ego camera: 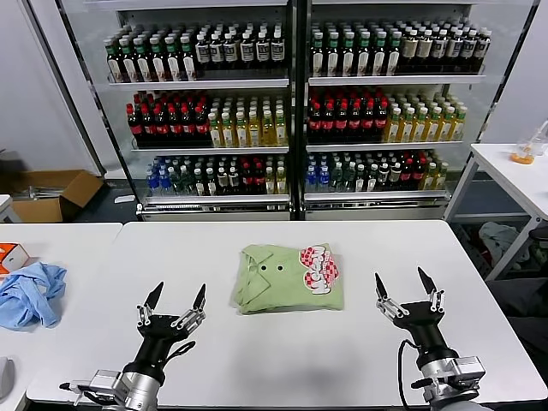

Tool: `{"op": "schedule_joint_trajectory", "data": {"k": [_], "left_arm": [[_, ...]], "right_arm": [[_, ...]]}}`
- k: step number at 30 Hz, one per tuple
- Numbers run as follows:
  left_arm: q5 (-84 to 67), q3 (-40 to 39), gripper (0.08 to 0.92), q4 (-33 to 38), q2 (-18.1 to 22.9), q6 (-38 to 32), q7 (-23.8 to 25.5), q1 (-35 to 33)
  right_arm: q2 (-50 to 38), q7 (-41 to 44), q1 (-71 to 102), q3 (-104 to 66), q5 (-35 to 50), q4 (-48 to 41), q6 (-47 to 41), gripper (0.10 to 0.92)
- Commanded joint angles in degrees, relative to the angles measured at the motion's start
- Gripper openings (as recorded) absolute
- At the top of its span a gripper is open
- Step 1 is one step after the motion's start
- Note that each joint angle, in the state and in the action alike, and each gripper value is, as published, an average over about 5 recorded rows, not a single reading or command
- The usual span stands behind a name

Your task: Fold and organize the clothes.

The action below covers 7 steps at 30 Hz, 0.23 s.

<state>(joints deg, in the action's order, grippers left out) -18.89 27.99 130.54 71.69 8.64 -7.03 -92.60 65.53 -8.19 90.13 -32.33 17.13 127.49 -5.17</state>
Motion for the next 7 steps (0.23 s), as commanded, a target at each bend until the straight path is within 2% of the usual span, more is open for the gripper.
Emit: {"op": "schedule_joint_trajectory", "data": {"k": [1, 7], "left_arm": [[0.3, -0.6, 0.823, -0.8, 0.1, -0.5, 0.0, 0.6], [0.3, -0.9, 0.823, -1.1, 0.3, -0.3, 0.2, 1.0]], "right_arm": [[0.4, -0.4, 1.3, -1.1, -1.2, 1.4, -0.5, 0.823], [0.2, -0.6, 1.3, -1.5, -1.5, 1.3, -0.5, 0.823]]}}
